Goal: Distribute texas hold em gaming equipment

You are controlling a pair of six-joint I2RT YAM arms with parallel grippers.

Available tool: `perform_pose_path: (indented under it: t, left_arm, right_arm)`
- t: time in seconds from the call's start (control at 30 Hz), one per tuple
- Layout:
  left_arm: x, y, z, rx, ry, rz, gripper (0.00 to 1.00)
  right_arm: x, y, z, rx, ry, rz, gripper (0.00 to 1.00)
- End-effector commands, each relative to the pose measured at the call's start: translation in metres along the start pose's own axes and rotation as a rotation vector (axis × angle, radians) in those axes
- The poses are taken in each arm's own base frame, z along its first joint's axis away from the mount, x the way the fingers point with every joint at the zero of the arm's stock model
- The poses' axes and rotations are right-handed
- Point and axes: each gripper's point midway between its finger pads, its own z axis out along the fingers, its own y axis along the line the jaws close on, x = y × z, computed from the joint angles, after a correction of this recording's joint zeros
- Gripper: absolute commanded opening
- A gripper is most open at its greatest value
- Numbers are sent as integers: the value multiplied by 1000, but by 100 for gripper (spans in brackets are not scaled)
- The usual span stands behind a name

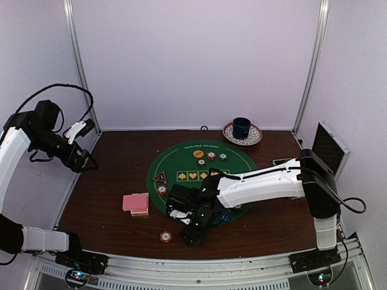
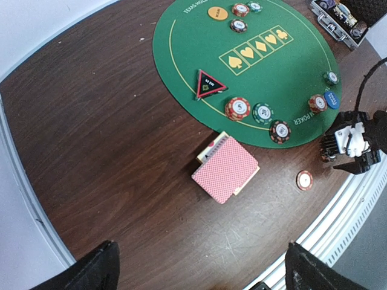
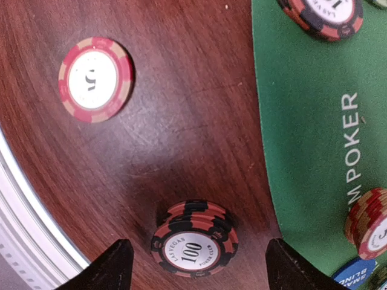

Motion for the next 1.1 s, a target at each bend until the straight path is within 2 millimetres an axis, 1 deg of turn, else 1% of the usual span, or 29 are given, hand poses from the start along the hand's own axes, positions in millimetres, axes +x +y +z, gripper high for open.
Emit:
perform_pose_path:
  t: [0.0, 0.1, 0.17, 0.4, 0.53, 0.6, 0.7, 0.87, 0.97, 1.07]
  left_arm:
    - [-4, -1, -3, -2, -29, 28, 98]
    - [-7, -2, -5, -1, -36, 31, 98]
    - [-8, -1, -7, -1, -39, 31, 98]
    - [-9, -1, -8, -2, -38, 27, 98]
    - [-10, -1, -8, -1, -39, 26, 98]
    - [-10, -1, -8, -1, -39, 26, 98]
    - [-9, -1, -7, -1, -35, 24, 98]
    - [-9, 0, -6, 0, -33, 24, 98]
    - [-9, 0, -6, 0, -29, 25, 98]
    - [-9, 1, -5, -2, -29, 26, 98]
  right_arm:
    - [-2, 5, 0, -25, -23, 0, 80]
    - [1, 6, 6, -26, -10, -4, 79]
    - [2, 5, 10, -22, -3, -3, 76]
    - [3, 2, 12, 0, 8, -10, 58]
    - [1, 2, 7, 3, 1, -12, 50]
    - [-2, 2, 1, 0, -9, -9, 45]
    - [-7, 3, -10, -2, -25, -8, 42]
    - [-17, 3, -41, 3, -71, -10, 38]
    - [-22, -6, -58, 23, -98, 9, 32]
    - [-25, -23, -71, 30, -122, 55, 29]
